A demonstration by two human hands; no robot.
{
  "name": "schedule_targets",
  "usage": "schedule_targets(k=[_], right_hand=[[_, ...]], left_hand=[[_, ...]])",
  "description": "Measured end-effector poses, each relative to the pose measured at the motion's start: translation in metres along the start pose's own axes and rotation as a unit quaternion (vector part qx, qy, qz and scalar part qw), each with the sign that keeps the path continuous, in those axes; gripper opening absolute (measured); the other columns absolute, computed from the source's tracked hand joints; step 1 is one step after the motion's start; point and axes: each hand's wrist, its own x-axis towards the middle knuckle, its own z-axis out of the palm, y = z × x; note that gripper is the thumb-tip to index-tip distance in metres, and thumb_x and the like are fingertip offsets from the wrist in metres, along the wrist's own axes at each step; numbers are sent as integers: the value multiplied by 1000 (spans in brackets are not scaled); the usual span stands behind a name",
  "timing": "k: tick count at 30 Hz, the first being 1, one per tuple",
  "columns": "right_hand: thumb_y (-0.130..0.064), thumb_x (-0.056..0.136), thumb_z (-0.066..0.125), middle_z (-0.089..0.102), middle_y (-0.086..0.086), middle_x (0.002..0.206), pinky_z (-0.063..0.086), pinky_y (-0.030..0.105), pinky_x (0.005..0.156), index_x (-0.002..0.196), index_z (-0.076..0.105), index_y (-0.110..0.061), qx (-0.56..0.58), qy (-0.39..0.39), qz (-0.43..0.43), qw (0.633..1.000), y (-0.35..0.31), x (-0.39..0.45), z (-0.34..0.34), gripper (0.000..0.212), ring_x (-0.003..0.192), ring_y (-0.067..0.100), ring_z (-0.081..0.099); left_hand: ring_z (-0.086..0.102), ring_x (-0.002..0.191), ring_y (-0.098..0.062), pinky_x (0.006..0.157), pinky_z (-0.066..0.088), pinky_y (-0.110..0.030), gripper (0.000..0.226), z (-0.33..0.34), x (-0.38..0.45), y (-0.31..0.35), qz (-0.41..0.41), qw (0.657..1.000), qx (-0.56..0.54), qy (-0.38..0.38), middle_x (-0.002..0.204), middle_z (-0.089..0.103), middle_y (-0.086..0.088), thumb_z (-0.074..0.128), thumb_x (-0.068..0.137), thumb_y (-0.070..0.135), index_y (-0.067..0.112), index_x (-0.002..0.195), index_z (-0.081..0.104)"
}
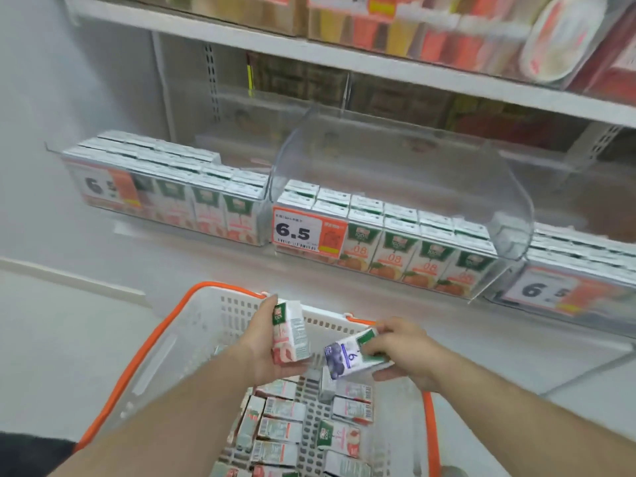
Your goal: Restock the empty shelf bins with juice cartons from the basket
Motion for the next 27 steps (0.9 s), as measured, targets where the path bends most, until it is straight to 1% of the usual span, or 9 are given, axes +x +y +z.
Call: schedule_targets(k=[3, 6, 11, 15, 19, 21, 23, 25, 27], right_hand=[[0, 79, 70, 70, 10, 77, 54, 28, 53, 96, 62, -4, 5, -6, -39, 999, -26, -29, -12, 18, 64, 19, 65], [-6, 65, 74, 68, 9, 75, 44, 26, 48, 102, 62, -6, 14, 19, -86, 996, -46, -52, -21, 38, 62, 20, 58], [0, 80, 67, 69, 11, 72, 37, 25, 49, 101, 61, -6, 72, 44, -143, 986, -60, -71, -29, 23, 60, 20, 53], [5, 81, 63, 66, 5, 66, 36, 25, 51, 93, 63, -7, 112, 48, -174, 977, -70, -75, -32, 17, 58, 16, 55], [8, 80, 62, 67, 4, 63, 37, 27, 55, 85, 67, -7, 130, 84, -210, 965, -77, -75, -44, 16, 61, 18, 57], [8, 79, 61, 68, 7, 66, 40, 32, 62, 84, 68, -6, 144, 92, -219, 961, -75, -74, -53, 16, 66, 22, 59], [9, 78, 62, 68, 9, 68, 42, 38, 68, 84, 68, -6, 165, 100, -229, 954, -73, -74, -63, 17, 71, 26, 62], [7, 74, 66, 68, 10, 70, 42, 39, 68, 87, 67, -6, 183, 107, -243, 946, -71, -75, -74, 18, 73, 29, 62], [10, 75, 66, 70, 12, 76, 46, 34, 65, 92, 66, -6, 201, 107, -257, 939, -69, -78, -84, 23, 72, 27, 63]], left_hand=[[63, 76, -30, 70, 53, -37, 46, 10, -21, 16, 7, 1000, 13, -14, 85, 67, -16, 49, 83, 57, 13, 83, 64], [59, 64, -27, 69, 49, -34, 38, 21, -42, 32, 29, 999, 6, -24, 75, 64, -13, 47, 84, 48, 14, 73, 59], [58, 56, -26, 68, 50, -36, 39, 35, -72, 47, 68, 997, 7, -34, 73, 65, -14, 42, 88, 47, 14, 74, 59], [60, 58, -24, 53, 51, -26, 34, 47, -79, 49, 78, 996, -4, -50, 68, 64, -12, 38, 90, 35, 12, 75, 59], [62, 55, -23, 55, 48, -24, 27, 62, -80, 58, 141, 986, 85, -37, 73, 72, -9, 40, 89, 13, 8, 86, 66], [61, 58, -25, 58, 47, -27, 29, 70, -81, 59, 206, 962, 181, -15, 71, 73, -7, 40, 84, -1, 7, 92, 68], [59, 60, -27, 62, 47, -30, 28, 80, -83, 57, 268, 923, 273, -32, 70, 71, -7, 44, 84, -2, 6, 91, 70], [64, 74, -21, 78, 47, -35, 23, 97, -85, 58, 320, 859, 393, -71, 81, 73, -3, 55, 92, 22, 16, 80, 74], [65, 85, -3, 89, 45, -32, 37, 115, -84, 56, 347, 766, 528, -116, 89, 73, 9, 60, 81, 60, 26, 81, 74]])
